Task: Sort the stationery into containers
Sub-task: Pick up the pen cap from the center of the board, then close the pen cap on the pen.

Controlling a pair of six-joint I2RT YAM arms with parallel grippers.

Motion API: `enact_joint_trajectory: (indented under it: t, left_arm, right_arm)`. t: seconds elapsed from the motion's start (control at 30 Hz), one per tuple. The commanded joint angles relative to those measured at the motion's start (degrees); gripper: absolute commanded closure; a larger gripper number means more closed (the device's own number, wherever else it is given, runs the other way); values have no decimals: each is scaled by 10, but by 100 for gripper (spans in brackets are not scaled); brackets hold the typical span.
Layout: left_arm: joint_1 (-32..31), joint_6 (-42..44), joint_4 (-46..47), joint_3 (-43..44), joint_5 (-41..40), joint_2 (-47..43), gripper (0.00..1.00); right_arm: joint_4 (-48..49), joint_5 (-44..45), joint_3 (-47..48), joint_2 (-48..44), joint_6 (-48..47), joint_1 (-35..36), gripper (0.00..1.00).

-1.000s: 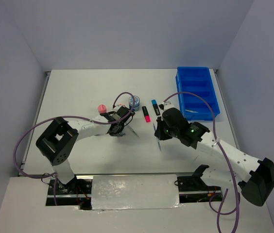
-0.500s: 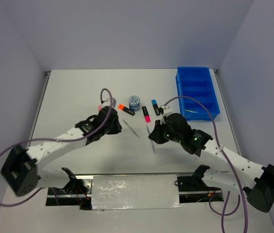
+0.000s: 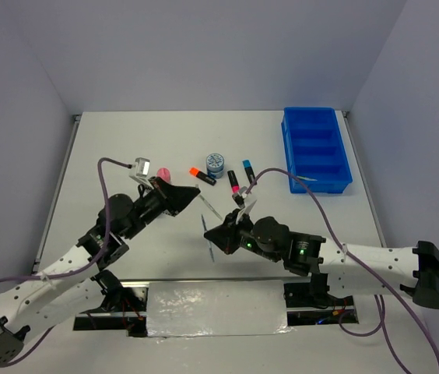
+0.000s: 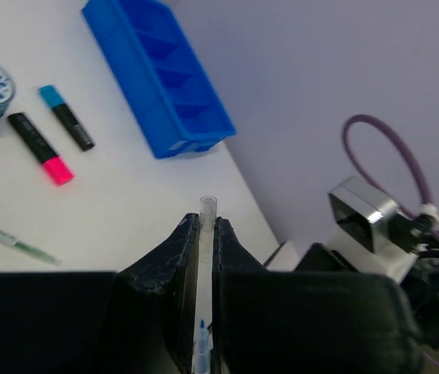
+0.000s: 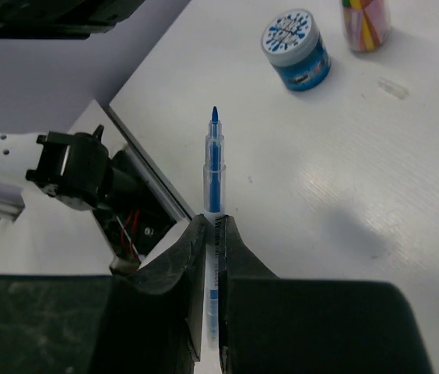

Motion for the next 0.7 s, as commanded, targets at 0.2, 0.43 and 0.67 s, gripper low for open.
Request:
enact_joint_trajectory:
  t: [0.2,0.43,0.67]
  left_arm:
    - [-2,-23,83,-15,51,-70,100]
    - [-2,-16,89,-25,66,-68,100]
    - [-2,-5,84,-24,78,-63,100]
  right_arm:
    - [68,86,45,8,-29,34,100]
    - [50,89,59,10,-42,36,100]
    - [50,91,65,8,-52,37,100]
